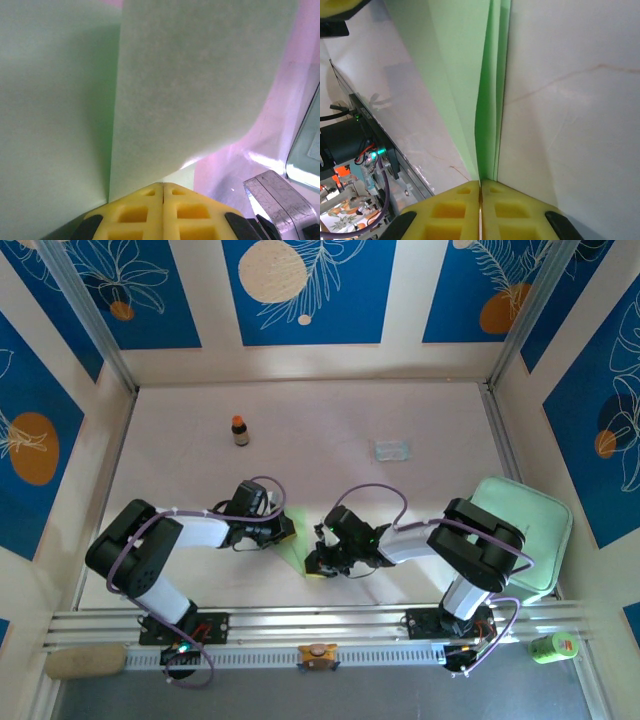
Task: Fold a paper plane with a square sheet of paper (pick it up from the middle)
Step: Fourth fold the wing at the center of the table.
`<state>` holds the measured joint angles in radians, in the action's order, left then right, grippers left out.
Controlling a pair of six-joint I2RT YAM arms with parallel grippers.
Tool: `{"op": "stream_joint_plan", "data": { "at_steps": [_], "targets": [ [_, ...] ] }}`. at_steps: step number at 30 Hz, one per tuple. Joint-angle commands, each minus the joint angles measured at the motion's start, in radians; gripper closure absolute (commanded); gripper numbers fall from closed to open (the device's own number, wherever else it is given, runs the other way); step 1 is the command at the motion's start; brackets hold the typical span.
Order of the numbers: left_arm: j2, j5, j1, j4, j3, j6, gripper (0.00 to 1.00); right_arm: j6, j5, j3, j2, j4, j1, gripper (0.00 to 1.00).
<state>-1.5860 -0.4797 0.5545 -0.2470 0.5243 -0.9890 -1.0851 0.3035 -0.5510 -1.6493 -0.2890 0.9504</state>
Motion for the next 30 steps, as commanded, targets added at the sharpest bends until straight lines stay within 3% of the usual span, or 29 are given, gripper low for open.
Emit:
{"op": "stream_joint_plan", "data": {
  "at_steps": [1,18,30],
  "targets": [
    [0.004,0.04,-0.002,0.04,-0.02,-0.002,0.99,-0.004,0.06,0.038,0.012,0.115,0.029,0.91],
    [0.009,0.041,-0.002,0.035,-0.026,-0.008,0.99,-0.012,0.062,0.055,0.016,0.124,0.049,0.93],
    [0.026,0.063,0.001,0.021,-0.042,-0.016,0.99,0.042,0.013,-0.004,0.107,0.303,0.043,0.91]
  ]
}}
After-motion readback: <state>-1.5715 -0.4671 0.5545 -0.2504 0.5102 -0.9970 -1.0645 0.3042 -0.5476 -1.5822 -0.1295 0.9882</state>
